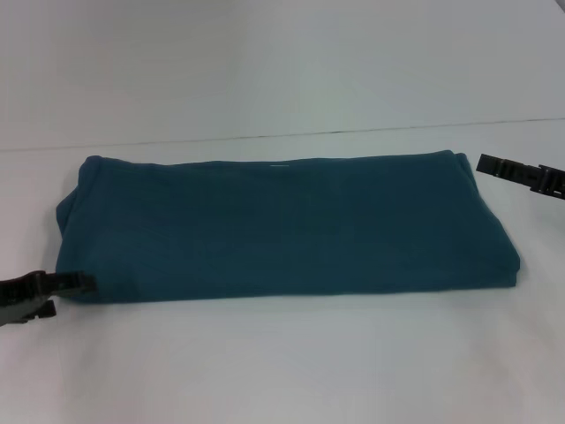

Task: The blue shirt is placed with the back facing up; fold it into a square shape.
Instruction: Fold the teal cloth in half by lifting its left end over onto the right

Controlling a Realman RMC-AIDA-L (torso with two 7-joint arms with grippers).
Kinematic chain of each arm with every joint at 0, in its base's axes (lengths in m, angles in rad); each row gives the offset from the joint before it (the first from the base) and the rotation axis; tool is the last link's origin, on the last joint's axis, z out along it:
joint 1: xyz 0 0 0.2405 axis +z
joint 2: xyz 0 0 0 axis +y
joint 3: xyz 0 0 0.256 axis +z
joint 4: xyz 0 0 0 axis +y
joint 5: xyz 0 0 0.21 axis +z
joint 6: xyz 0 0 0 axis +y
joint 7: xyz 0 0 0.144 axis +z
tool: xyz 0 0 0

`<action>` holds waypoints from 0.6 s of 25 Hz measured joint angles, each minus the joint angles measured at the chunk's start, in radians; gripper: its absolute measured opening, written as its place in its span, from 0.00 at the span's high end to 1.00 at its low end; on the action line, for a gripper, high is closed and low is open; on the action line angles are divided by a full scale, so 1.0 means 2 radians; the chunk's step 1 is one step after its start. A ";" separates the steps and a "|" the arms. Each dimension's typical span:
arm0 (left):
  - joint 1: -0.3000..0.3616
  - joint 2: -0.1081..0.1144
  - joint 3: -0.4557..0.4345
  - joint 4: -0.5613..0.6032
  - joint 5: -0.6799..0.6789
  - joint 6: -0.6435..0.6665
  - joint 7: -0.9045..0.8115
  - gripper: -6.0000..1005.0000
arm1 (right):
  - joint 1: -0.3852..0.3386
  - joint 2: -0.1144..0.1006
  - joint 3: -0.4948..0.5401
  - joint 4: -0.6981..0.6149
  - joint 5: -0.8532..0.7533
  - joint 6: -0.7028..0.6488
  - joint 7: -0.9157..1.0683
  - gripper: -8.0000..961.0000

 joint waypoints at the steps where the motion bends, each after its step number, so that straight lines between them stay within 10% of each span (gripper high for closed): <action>1: -0.002 0.000 0.000 -0.003 0.000 -0.001 0.000 0.09 | 0.000 0.000 0.000 0.000 0.000 0.000 0.000 0.25; 15: -0.008 0.001 0.005 -0.009 0.000 -0.010 -0.005 0.09 | -0.001 0.000 0.000 0.000 0.000 0.000 0.000 0.25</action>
